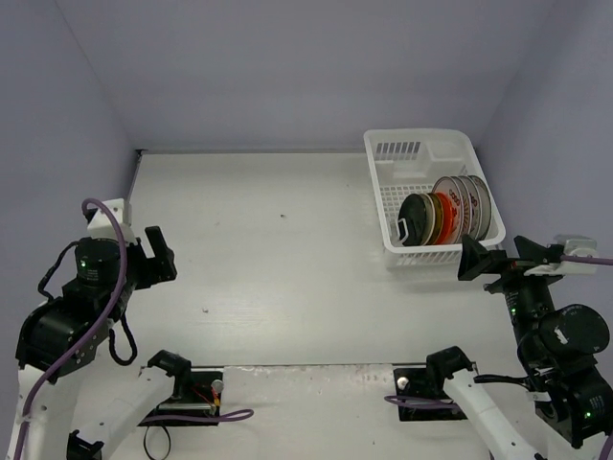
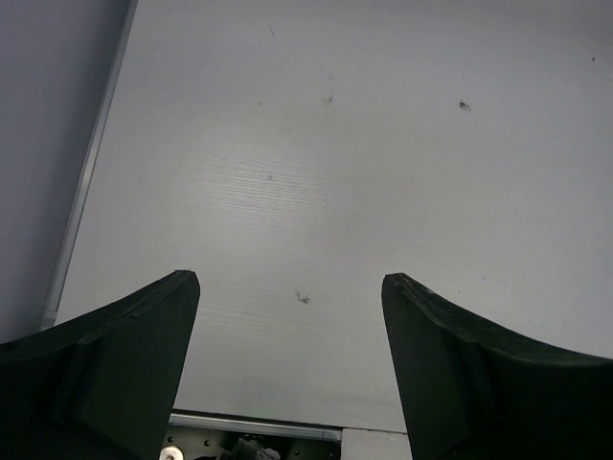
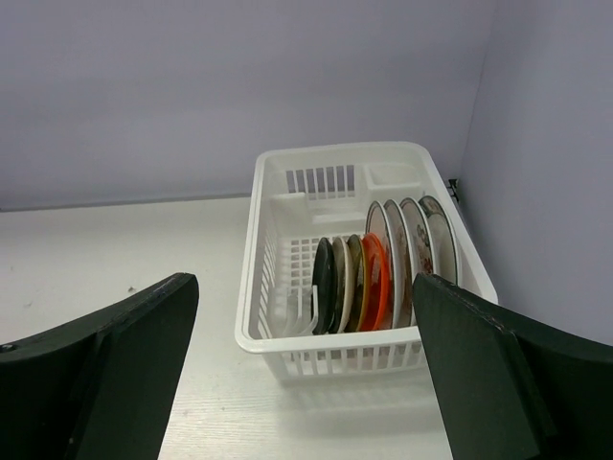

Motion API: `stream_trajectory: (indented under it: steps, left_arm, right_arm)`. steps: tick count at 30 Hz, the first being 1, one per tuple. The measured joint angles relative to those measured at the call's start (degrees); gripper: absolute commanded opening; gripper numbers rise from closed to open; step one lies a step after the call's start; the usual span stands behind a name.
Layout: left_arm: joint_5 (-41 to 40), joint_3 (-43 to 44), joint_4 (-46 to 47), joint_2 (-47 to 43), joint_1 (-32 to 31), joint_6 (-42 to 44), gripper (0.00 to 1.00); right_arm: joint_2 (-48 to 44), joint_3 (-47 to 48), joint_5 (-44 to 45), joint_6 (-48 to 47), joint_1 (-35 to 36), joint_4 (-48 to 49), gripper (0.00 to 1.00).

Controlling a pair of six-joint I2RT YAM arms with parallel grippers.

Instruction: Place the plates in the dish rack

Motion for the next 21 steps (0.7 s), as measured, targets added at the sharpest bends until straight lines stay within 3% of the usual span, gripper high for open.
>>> stream_trajectory:
  steps: [4, 6, 9, 21]
  left_arm:
    - [-1.2, 0.5, -2.2, -1.2, 0.0, -0.4, 0.78]
    - [-1.7, 0.5, -3.1, -1.9, 0.0, -0.6, 0.91]
    - [-2.1, 0.5, -3.8, -3.2, 0.0, -0.9, 0.97]
    - [-2.3, 0.5, -5.9, -4.7, 0.0, -1.0, 0.97]
  right_arm:
    - [-1.2, -0.1, -1.0, 0.2, 0.0, -0.5, 1.00]
    - [-1.4, -0.2, -1.6, 0.3, 0.0, -1.0, 1.00]
    - [-1.8, -0.3, -1.9, 0.3, 0.0, -1.7, 1.00]
    - [-3.0, -0.7, -2.0, 0.7, 0.0, -2.6, 1.00]
